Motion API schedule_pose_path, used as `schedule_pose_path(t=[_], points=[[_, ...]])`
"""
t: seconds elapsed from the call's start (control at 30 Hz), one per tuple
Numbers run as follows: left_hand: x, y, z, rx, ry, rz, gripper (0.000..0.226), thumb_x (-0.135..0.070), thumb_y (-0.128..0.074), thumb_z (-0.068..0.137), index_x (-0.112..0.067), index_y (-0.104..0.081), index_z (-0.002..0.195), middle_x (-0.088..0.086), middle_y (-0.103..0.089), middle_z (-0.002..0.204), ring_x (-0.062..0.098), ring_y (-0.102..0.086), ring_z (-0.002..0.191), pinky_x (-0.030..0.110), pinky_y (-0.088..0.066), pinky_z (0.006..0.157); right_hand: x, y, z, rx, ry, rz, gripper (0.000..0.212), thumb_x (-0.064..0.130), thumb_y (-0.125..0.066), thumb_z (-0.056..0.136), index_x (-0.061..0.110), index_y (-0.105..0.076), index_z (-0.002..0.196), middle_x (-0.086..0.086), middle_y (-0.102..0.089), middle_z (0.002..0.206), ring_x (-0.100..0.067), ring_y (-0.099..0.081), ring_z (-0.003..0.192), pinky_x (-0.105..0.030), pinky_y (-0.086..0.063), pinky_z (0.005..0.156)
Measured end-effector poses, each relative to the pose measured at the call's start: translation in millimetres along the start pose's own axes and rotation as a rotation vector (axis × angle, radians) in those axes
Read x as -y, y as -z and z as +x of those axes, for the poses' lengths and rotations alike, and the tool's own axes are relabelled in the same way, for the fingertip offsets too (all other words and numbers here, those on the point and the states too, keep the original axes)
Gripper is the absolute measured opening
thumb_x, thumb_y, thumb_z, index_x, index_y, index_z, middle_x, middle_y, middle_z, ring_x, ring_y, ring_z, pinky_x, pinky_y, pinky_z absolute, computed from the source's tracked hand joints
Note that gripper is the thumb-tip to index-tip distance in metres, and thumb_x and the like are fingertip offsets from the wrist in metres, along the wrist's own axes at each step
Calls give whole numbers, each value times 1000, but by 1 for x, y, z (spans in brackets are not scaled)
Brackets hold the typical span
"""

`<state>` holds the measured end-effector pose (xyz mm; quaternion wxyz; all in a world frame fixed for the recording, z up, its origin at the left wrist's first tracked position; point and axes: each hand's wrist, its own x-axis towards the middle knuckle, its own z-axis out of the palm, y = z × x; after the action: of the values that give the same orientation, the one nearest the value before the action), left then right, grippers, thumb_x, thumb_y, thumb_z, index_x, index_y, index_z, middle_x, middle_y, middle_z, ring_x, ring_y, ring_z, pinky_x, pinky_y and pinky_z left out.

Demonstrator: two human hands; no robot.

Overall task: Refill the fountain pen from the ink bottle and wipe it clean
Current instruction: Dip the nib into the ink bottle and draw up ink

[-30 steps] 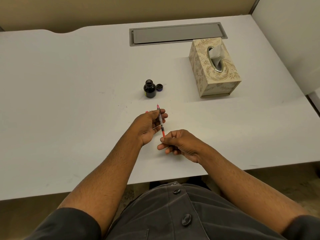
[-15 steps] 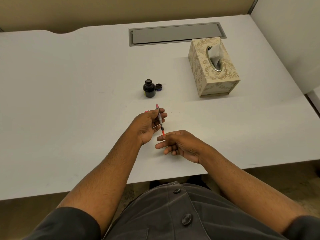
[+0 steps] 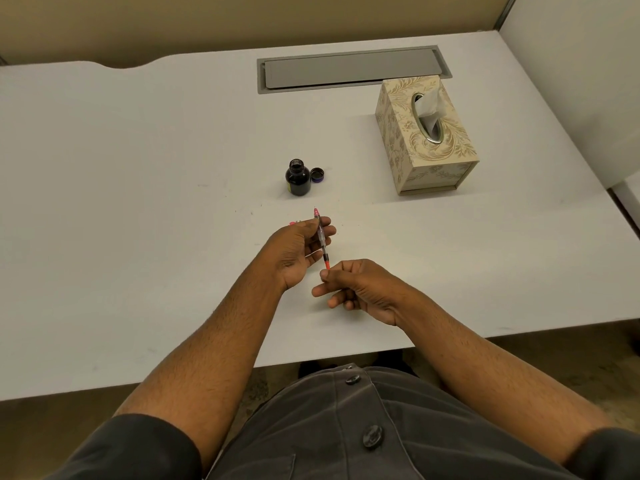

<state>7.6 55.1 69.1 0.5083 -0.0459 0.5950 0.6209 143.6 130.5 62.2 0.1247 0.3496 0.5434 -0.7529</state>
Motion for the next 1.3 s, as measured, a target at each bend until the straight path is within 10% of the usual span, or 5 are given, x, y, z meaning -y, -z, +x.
schedule_pose_path(t=[1.3], points=[[-1,3,2,16,-5,-18,21,-20,-47,99,-14,-67,98,2,-70,93,15,-62,91,28,-45,83,2,-1,0,33,23,16,16,18,-59,95,7,-69,97,-14,-75,101,-13,-65,64,-22,-45,58]])
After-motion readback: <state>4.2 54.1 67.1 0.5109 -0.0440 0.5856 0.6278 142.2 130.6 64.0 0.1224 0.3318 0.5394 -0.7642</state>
